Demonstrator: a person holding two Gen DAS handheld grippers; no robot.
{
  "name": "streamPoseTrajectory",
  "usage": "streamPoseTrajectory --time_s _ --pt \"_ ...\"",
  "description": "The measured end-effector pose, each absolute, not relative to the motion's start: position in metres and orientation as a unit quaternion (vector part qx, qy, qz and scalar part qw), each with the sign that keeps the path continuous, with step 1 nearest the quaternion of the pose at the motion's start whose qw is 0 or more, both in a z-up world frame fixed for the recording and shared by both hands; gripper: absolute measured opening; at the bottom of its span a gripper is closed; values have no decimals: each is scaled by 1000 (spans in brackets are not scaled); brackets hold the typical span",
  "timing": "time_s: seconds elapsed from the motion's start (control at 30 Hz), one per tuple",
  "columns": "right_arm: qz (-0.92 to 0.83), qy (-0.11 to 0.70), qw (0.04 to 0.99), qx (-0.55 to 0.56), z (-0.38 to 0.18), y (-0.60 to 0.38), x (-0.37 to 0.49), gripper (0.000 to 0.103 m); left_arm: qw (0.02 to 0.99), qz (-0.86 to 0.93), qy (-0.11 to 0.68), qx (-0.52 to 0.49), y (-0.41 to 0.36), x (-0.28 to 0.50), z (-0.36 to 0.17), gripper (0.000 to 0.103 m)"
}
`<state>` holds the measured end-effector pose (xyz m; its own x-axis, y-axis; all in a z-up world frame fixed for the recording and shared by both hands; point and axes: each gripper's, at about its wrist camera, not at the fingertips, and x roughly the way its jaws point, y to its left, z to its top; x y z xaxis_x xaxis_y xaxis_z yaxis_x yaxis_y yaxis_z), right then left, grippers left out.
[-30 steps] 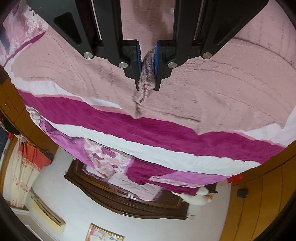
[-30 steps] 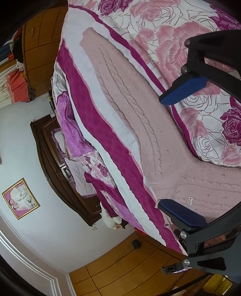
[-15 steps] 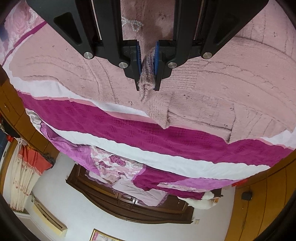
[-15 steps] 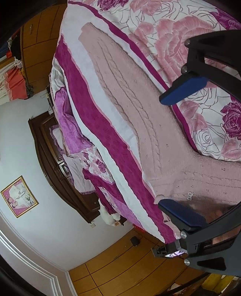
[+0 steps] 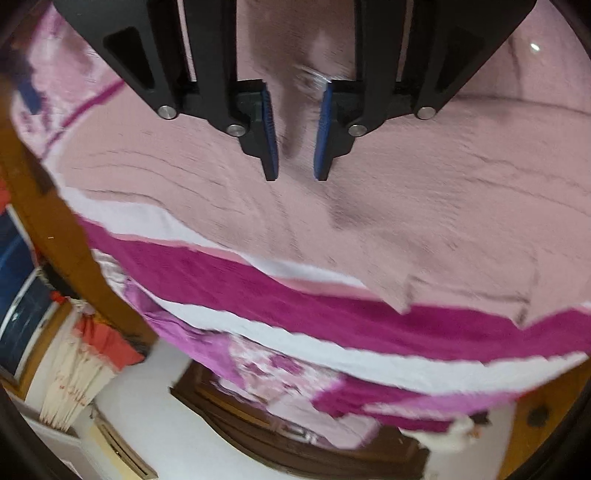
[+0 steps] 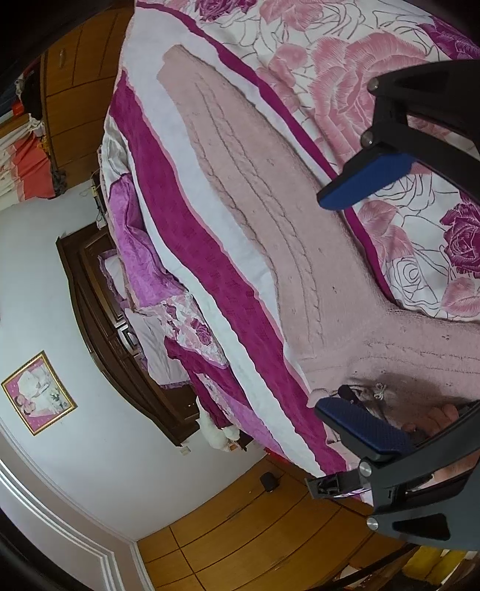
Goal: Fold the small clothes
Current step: 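Grasp the cuff of the other sleeve with the right gripper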
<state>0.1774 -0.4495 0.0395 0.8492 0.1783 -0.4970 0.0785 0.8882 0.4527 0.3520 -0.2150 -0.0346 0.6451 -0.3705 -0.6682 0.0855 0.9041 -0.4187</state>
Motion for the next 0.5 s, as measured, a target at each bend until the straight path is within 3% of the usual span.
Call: streamPoseTrajectory --time_s 0.3,0.5 --pt "26 279 932 231 38 -447 179 103 912 -139 363 -128 -212 308 10 31" --pt "28 284 933 219 37 -444 179 103 926 -97 357 -81 -172 269 40 31"
